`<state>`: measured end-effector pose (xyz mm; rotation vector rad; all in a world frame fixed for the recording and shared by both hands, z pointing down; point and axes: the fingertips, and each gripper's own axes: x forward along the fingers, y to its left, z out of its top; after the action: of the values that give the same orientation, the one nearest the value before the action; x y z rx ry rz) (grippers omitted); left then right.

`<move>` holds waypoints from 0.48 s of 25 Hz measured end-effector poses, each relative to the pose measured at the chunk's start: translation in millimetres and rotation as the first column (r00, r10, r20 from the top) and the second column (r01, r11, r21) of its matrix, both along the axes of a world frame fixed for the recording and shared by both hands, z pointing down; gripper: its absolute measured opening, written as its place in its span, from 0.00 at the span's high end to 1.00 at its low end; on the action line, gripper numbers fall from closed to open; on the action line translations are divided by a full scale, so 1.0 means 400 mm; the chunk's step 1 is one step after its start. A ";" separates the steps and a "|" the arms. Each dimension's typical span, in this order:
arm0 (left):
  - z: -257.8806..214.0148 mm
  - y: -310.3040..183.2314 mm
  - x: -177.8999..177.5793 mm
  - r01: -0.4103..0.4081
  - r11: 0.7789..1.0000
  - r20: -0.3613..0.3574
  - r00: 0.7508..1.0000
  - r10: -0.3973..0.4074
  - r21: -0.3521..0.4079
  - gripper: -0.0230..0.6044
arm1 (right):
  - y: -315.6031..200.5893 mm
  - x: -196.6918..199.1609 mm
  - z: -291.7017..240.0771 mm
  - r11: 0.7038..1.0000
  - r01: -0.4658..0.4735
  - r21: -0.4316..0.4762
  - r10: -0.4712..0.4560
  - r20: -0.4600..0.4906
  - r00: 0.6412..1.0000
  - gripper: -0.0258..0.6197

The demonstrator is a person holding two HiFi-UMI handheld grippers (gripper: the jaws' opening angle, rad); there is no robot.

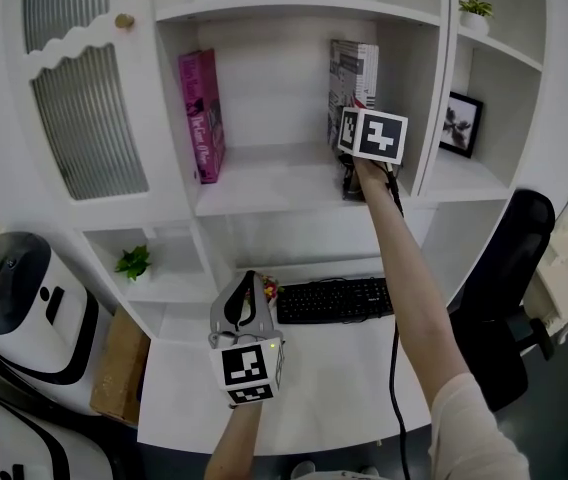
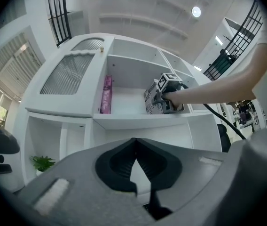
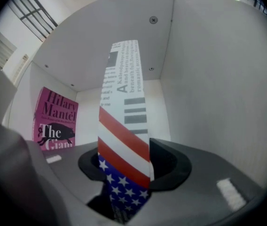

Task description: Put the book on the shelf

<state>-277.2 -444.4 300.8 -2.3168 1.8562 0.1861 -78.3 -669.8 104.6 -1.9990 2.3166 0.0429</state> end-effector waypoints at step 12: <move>-0.074 0.063 -0.036 0.027 0.998 -0.041 0.999 -0.024 0.064 0.97 | 0.169 -0.008 -0.076 0.989 0.095 0.113 -0.087 -0.076 0.993 0.52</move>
<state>-291.7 -419.0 271.3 -2.2615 1.8688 0.2869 -81.4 -602.3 74.2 -1.8642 2.3851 0.2414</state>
